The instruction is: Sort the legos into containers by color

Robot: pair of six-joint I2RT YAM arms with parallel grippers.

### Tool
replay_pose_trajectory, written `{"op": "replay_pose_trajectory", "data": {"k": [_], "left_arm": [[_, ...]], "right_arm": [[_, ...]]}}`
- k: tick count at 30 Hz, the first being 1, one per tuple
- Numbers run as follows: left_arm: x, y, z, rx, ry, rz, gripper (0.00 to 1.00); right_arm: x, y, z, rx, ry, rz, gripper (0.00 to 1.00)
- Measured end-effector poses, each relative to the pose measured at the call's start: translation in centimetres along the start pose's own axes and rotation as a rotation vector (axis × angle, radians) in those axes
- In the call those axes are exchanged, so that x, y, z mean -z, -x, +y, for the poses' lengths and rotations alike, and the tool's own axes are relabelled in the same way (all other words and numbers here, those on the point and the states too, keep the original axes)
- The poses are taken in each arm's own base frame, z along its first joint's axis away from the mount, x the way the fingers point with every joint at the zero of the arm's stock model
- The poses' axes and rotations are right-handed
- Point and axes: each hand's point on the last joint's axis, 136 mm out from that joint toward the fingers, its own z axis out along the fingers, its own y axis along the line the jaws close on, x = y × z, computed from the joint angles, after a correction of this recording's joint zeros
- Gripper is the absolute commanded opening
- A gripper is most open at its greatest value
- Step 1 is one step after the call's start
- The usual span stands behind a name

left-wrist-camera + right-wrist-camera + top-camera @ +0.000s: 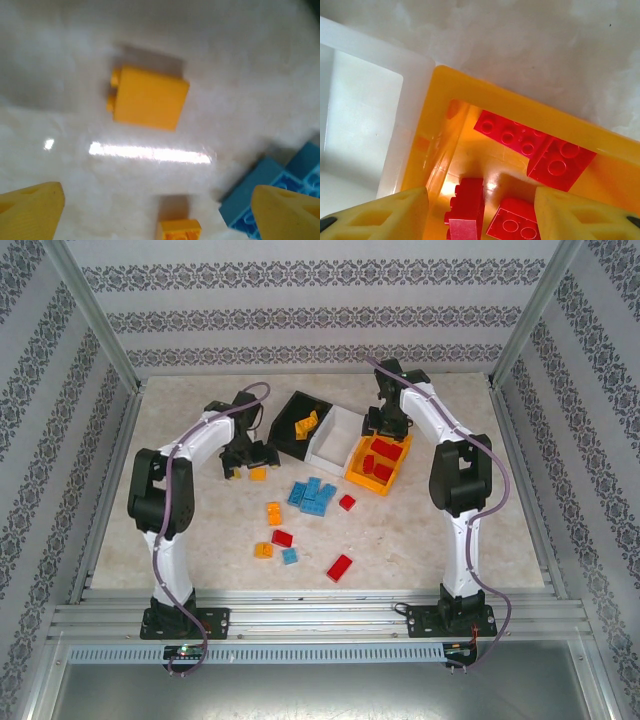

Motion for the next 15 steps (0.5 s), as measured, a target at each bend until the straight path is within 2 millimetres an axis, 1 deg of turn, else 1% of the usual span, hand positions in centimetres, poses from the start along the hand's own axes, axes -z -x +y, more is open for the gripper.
{"op": "replay_pose_trajectory", "data": {"k": [4, 7, 12, 15], "left_arm": [[-0.9, 1.7, -0.1, -0.089, 0.042, 0.005, 0.88], [-1.6, 2.3, 0.2, -0.142, 0.073, 0.018, 0.87], [-2.3, 2.1, 0.8, -0.198, 0.105, 0.051, 0.83], [-2.5, 1.8, 0.9, -0.218, 0.111, 0.067, 0.81]], "right_arm": [[0.5, -0.5, -0.2, -0.004, -0.001, 0.002, 0.59], [1.9, -0.9, -0.3, -0.010, 0.001, -0.012, 0.59], [5.0, -1.0, -0.3, -0.019, 0.011, -0.069, 0.59], [6.1, -1.1, -0.4, -0.021, 0.013, -0.091, 0.59]]}}
